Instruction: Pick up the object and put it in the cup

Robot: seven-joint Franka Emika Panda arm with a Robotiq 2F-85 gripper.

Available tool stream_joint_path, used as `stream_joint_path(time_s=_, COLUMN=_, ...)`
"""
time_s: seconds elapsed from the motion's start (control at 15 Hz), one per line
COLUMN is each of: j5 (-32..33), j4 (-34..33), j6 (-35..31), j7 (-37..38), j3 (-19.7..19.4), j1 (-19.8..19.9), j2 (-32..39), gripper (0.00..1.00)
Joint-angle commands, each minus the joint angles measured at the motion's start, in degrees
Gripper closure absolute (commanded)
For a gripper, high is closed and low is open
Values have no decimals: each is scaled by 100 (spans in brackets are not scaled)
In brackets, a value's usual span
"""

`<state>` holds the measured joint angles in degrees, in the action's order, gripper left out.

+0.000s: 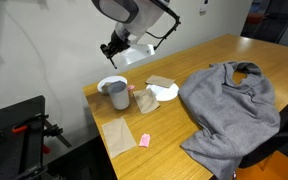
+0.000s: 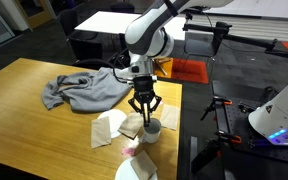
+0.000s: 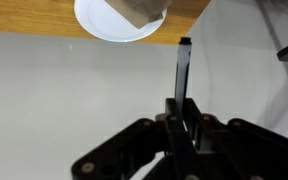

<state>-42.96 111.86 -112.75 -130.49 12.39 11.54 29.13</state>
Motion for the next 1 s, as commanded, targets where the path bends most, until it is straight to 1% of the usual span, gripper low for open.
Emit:
stream_joint_path(time_s=0.0, j5=-96, j4=-224, j6=609, j7=-621, j3=-231, j1=-30, j2=118, gripper=97)
stream_joint_path(time_s=0.2, j5=-91, j4=-386, j6=1083, j7=-1082, j3=-374, j1=-4, j2=293, gripper=97)
stream_joint_path(time_s=0.47, j5=-92, j4=-655, j6=1467, j7=-1362, j3=-522, j1=-25, j2=634, gripper=97)
stream_joint_path(time_s=0.73, j5=-81, j4=-961, j6=1647, j7=-1393, j3=-556, j1=-33, j2=1006, gripper=97)
stream_joint_path(time_s=0.93, j5=-33, j4=-1181, j6=1615, j7=-1362, j3=-551, j1=-63, j2=1262, gripper=97)
